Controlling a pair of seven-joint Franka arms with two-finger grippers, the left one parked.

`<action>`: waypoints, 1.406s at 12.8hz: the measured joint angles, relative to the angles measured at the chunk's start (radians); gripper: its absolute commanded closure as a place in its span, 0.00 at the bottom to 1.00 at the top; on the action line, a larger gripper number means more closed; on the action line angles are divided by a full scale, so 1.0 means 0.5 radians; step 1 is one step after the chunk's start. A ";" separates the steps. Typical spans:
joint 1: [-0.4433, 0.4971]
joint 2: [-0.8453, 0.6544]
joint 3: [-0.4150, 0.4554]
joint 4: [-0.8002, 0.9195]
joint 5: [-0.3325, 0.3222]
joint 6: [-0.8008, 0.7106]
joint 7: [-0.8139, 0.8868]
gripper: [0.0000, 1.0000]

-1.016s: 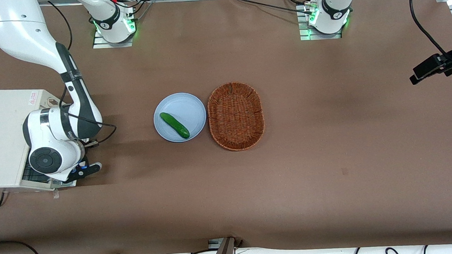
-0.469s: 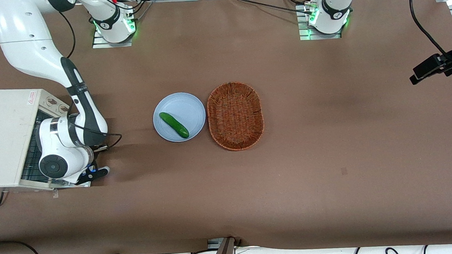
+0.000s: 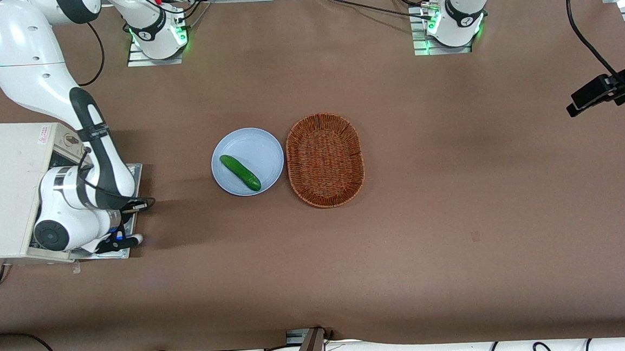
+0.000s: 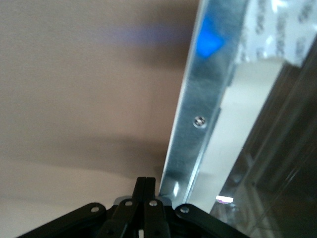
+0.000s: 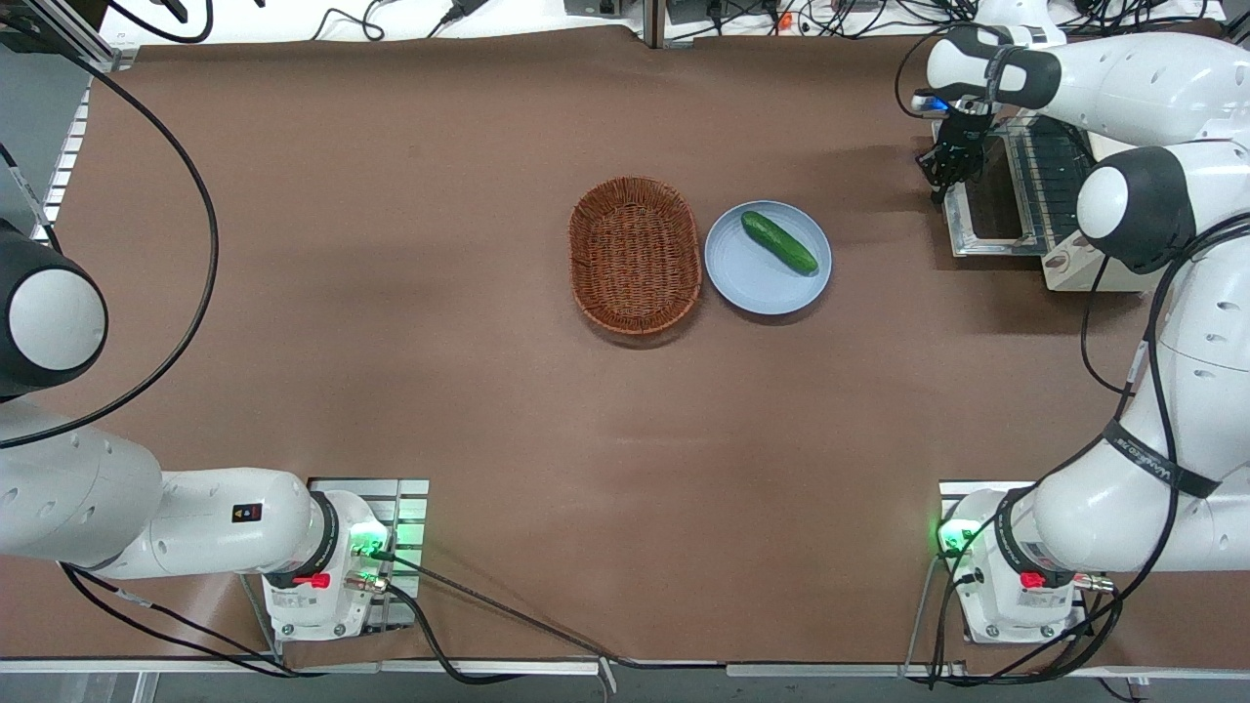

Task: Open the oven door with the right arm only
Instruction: 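Pull the door handle down and outward with the right gripper, then release the lowered door and lift the right gripper away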

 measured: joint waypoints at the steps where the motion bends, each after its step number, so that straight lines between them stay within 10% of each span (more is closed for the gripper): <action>1: -0.007 0.000 -0.001 0.000 0.019 -0.034 0.048 1.00; 10: -0.009 -0.037 -0.033 0.199 0.265 -0.549 0.325 0.97; 17: 0.006 -0.299 -0.032 0.402 0.082 -0.714 0.213 0.00; 18: 0.011 -0.362 -0.032 0.402 0.069 -0.730 0.205 0.00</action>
